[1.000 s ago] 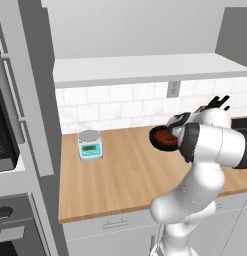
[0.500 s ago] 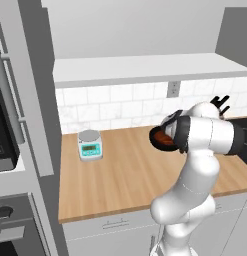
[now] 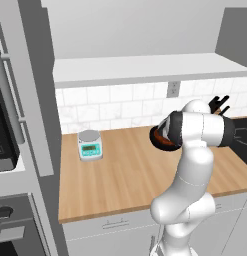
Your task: Pick up the bowls on the counter and stack them on top of one another in the open cabinet. Place the smaller bowl on top of the larger bowl.
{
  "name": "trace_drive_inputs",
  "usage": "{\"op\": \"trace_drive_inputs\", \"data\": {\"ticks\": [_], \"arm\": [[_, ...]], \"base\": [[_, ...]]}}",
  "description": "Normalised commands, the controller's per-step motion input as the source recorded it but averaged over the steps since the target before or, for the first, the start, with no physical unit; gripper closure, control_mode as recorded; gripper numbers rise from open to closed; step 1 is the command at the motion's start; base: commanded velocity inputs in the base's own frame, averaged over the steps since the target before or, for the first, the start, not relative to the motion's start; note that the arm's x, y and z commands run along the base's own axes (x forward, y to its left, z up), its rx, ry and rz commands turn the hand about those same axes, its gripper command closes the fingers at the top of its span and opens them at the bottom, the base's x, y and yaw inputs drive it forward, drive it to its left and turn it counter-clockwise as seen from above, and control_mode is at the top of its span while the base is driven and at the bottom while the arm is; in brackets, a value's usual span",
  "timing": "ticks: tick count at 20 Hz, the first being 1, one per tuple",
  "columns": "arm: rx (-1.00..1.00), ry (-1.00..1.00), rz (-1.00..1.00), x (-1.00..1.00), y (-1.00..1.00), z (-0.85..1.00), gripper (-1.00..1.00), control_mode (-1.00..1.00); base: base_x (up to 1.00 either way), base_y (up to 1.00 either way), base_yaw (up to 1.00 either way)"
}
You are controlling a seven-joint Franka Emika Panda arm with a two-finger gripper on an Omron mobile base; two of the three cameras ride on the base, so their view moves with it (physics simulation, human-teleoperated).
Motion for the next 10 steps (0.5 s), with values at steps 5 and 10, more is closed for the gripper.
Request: {"op": "trace_drive_inputs", "data": {"ticks": [5,10], "arm": [[0.0,0.08,0.0,0.2,0.18,-0.21,1.0,-1.0],[0.0,0.01,0.01,0.03,0.07,-0.1,1.0,-1.0]], "base": [[0.0,0.0,0.0],[0.0,0.0,0.0]]}}
